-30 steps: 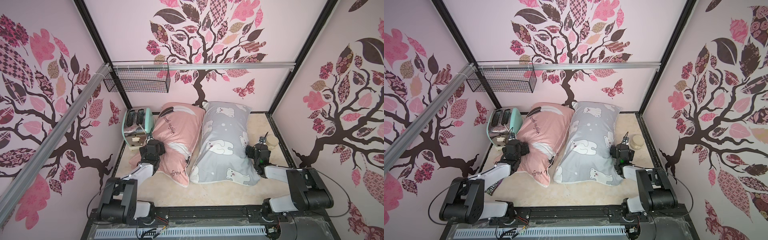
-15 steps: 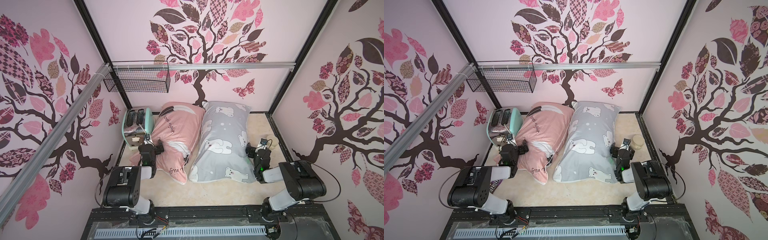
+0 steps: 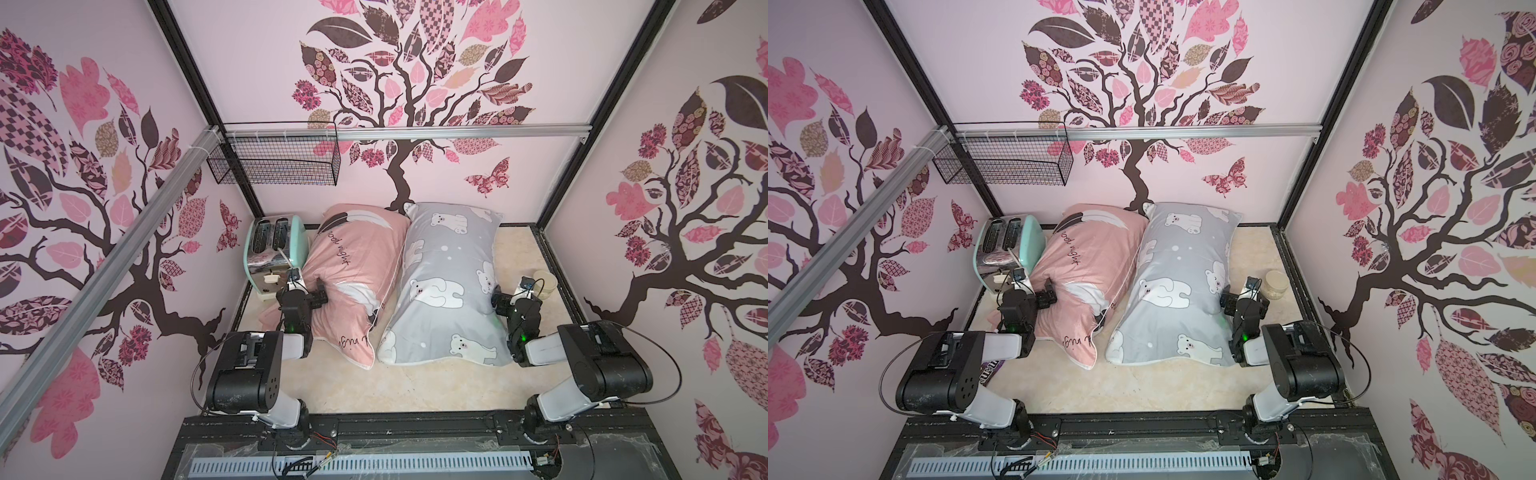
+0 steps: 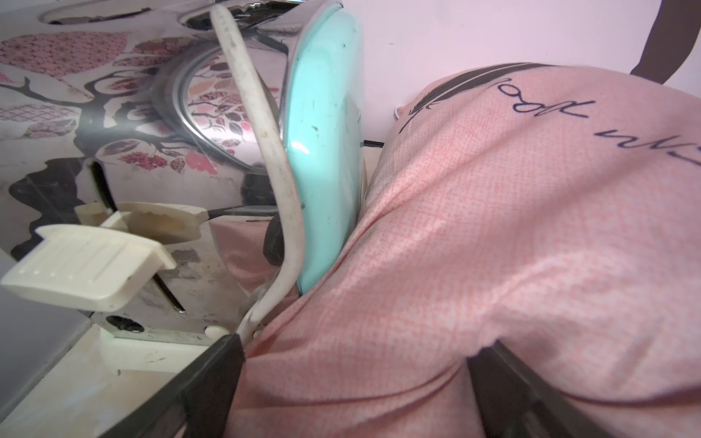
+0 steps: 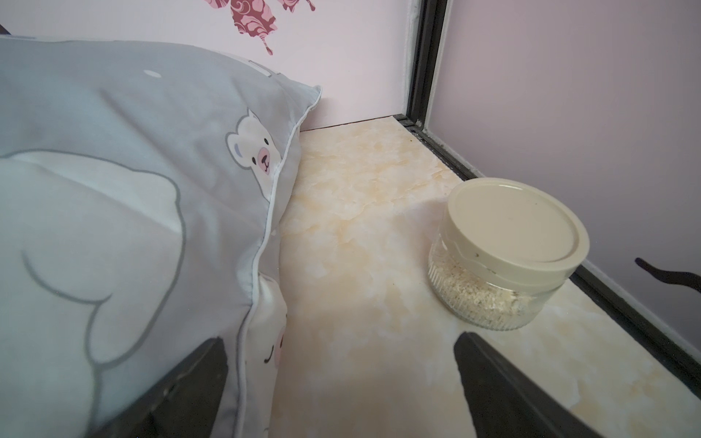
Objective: Zip up pillowcases
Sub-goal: Reset both arms
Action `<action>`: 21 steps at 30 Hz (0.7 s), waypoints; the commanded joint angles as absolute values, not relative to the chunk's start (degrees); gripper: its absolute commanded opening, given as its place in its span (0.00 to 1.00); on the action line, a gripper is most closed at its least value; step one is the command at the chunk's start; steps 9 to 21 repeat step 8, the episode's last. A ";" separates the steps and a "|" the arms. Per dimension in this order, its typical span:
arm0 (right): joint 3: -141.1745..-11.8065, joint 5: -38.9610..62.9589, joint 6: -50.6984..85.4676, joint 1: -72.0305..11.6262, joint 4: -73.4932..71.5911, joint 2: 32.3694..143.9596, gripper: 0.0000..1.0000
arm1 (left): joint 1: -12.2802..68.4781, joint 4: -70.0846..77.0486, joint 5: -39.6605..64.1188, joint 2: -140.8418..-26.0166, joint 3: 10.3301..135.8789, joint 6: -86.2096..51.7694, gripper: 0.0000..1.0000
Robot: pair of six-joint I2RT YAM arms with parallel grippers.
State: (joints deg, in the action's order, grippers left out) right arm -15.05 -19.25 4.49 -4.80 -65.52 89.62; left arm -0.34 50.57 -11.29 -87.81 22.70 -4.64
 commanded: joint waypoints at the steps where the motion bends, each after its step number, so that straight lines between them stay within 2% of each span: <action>1: -16.49 -18.89 3.78 -5.10 -65.89 89.49 0.99 | -0.25 49.45 -11.87 -89.46 22.30 -3.46 0.98; 6: -16.08 -18.81 3.95 -5.09 -66.00 89.06 0.99 | -0.30 49.56 -11.86 -89.34 22.24 -3.47 0.98; 8: -15.89 -18.86 3.87 -5.13 -66.27 88.87 0.99 | -0.31 49.56 -11.87 -89.36 22.26 -3.51 0.92; 21: -15.89 -18.86 3.87 -5.13 -66.27 88.87 0.99 | -0.31 49.56 -11.87 -89.36 22.26 -3.51 0.92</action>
